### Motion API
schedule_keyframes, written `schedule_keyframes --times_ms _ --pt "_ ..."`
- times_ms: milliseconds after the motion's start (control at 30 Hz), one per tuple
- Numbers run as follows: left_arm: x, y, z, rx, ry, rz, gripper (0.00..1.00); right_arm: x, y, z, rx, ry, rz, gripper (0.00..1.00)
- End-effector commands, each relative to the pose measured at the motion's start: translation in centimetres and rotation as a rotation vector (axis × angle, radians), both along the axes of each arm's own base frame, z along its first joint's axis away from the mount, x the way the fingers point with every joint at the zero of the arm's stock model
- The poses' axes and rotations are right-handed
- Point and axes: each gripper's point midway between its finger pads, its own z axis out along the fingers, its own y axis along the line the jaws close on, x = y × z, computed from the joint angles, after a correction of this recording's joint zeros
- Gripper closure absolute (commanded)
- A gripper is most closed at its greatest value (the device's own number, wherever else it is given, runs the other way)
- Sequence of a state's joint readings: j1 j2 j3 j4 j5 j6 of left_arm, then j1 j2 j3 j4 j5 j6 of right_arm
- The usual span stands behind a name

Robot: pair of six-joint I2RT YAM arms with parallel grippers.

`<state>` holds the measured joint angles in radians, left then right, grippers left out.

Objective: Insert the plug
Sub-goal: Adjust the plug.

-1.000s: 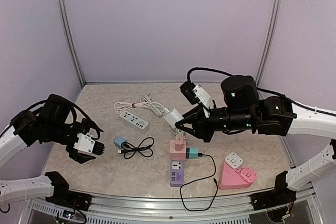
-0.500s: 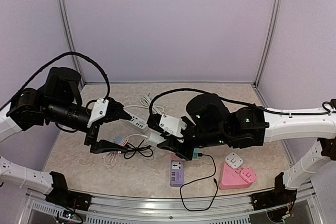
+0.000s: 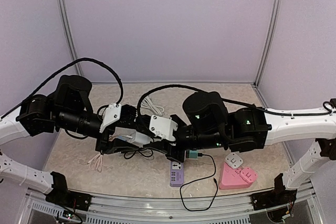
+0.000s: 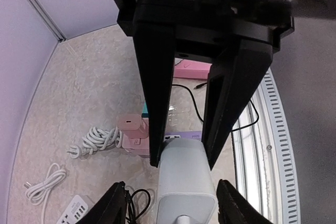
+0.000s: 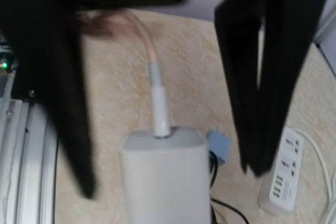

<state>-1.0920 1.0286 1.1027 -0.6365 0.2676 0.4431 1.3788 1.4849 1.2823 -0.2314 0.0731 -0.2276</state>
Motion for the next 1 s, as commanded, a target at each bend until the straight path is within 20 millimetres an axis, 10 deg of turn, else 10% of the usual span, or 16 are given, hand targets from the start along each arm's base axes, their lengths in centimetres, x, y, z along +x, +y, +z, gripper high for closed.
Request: schedule_keyframes --times_ms 0,167,233,367,467,767,967 --pt "0.3 -0.4 0.7 -0.024 -0.019 0.014 0.53 -0.9 0.9 3.3 0.099 -0.022 0.035 1.00" --pt "0.3 -0.2 1.0 -0.027 -0.043 0.011 1.00 -1.0 0.2 4.4 0.146 -0.020 0.029 1.00" --pt "0.4 -0.2 1.8 -0.054 -0.049 0.017 1.00 -0.5 -0.3 4.7 0.169 -0.017 -0.008 1.00" --pt "1.0 -0.3 4.9 -0.201 0.034 0.076 1.00 0.4 -2.3 5.3 0.285 0.005 -0.074 0.48" --pt "1.7 0.0 7.6 -0.358 0.120 0.101 1.00 0.3 -3.9 7.5 0.472 0.059 -0.056 0.34" --pt "0.9 -1.3 9.4 -0.527 0.212 0.005 1.00 1.8 -4.9 10.6 0.692 0.193 -0.075 0.15" --pt "0.6 -1.7 9.6 -0.542 0.217 -0.018 1.00 0.5 -2.8 10.6 0.651 0.221 0.042 0.31"
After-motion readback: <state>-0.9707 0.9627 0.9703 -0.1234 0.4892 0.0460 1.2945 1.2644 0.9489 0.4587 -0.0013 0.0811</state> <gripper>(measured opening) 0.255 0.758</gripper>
